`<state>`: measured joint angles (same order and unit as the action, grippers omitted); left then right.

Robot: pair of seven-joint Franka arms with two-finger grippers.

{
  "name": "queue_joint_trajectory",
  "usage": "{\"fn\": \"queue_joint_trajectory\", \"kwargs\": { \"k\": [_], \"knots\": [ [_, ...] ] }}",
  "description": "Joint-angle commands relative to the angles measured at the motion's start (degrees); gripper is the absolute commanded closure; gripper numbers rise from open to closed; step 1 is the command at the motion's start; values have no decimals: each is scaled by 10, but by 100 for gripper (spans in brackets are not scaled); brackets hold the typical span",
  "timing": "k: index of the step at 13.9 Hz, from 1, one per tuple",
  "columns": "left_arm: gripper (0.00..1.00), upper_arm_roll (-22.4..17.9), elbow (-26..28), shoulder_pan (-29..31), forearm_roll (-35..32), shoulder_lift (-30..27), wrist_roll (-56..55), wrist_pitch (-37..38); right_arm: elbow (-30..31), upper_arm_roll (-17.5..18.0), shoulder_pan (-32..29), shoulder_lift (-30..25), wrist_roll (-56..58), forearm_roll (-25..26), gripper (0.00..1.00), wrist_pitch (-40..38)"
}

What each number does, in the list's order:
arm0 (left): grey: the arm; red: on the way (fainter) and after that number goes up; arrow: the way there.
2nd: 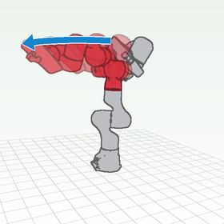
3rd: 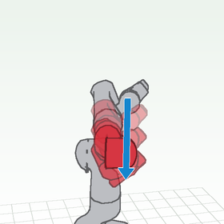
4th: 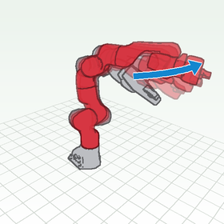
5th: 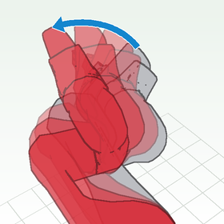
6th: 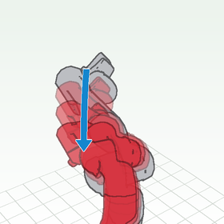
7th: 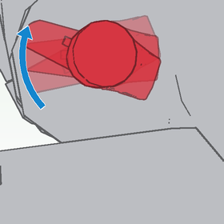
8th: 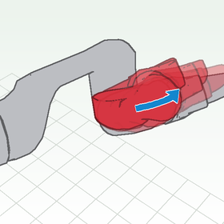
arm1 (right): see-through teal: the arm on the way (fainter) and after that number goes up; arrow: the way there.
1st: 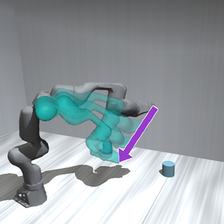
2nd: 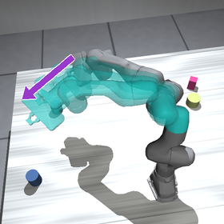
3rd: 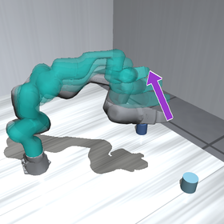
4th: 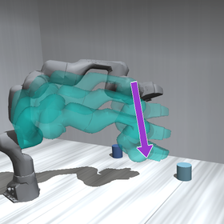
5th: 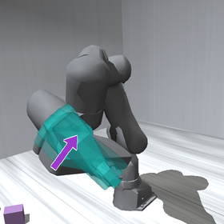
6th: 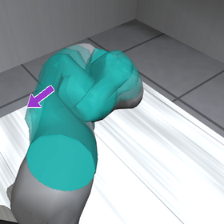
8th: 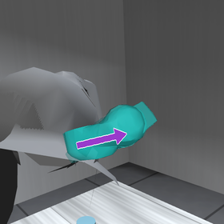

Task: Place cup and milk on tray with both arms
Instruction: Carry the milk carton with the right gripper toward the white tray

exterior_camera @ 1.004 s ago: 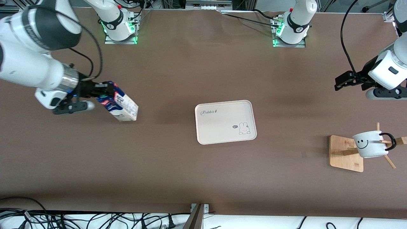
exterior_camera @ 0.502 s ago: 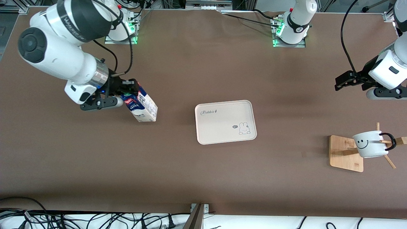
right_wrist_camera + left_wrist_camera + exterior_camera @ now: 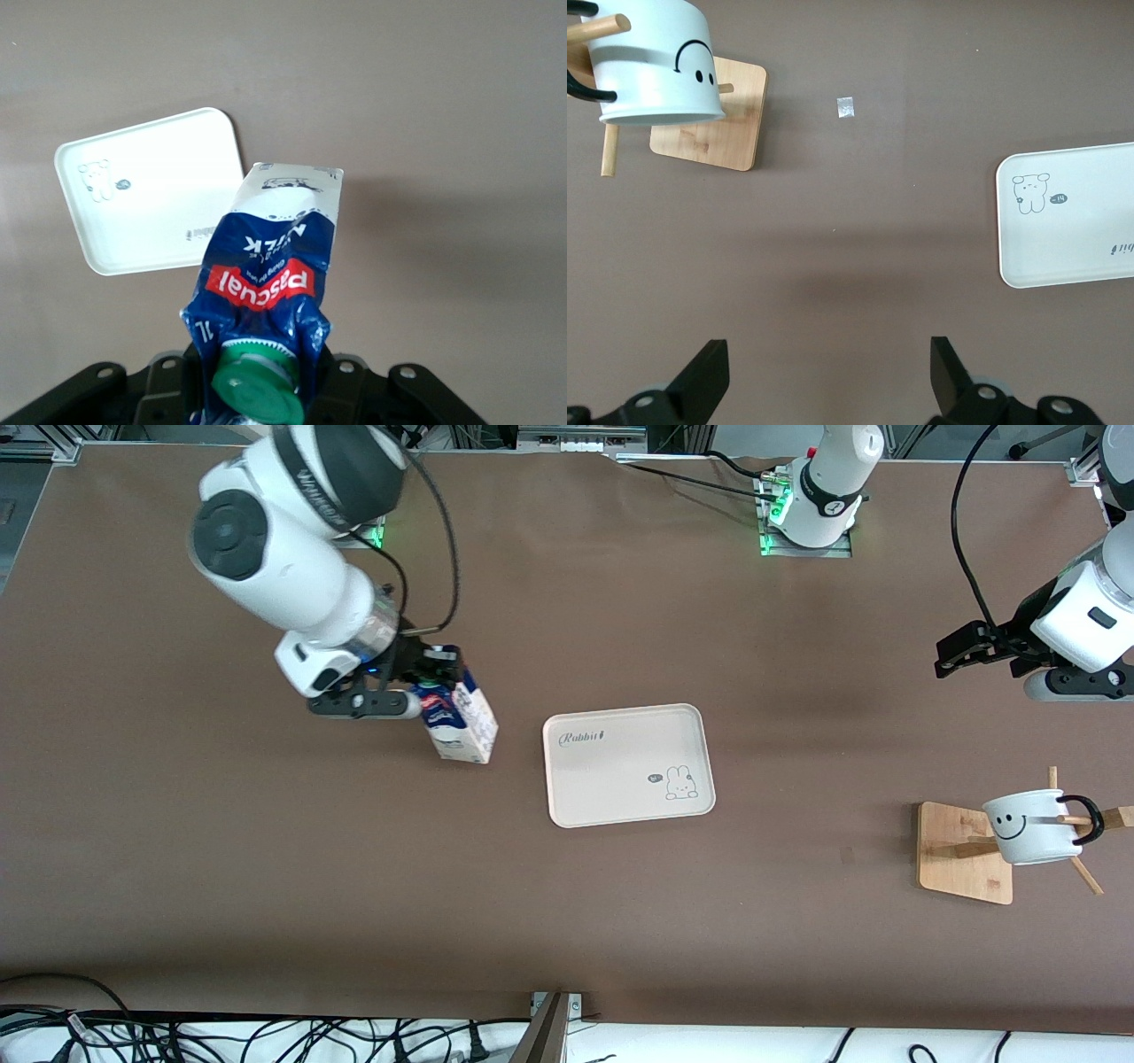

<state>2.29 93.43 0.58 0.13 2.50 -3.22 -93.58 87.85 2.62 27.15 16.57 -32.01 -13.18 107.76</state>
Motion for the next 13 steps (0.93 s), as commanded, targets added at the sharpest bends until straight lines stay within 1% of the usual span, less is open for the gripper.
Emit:
{"fn": "queue_joint_trajectory", "kwargs": {
  "k": [1,3,4,5,6,9,10,13],
  "knots": [
    [0,-2,-13,-4,4,4,-7,4,-16,-4,25,20,-20,5,59,25],
    [0,-3,-12,-4,4,4,-7,4,-22,0,37,35,74,13,59,11],
    [0,-3,-12,-4,4,4,-7,4,-25,0,47,44,83,16,59,-6],
    [0,-3,-13,-4,4,4,-6,4,-44,0,55,56,87,18,59,-31],
    [0,-3,-13,-4,3,4,-6,4,-84,0,62,81,89,18,59,-66],
    [0,-2,-14,-5,3,4,-7,4,-249,0,74,176,102,17,59,-194],
    [0,-3,-14,-5,3,4,-6,4,-276,1,74,196,102,14,59,-212],
    [0,-2,-14,-5,3,4,-4,4,-283,1,73,219,101,-3,59,-199]
  ]
}}
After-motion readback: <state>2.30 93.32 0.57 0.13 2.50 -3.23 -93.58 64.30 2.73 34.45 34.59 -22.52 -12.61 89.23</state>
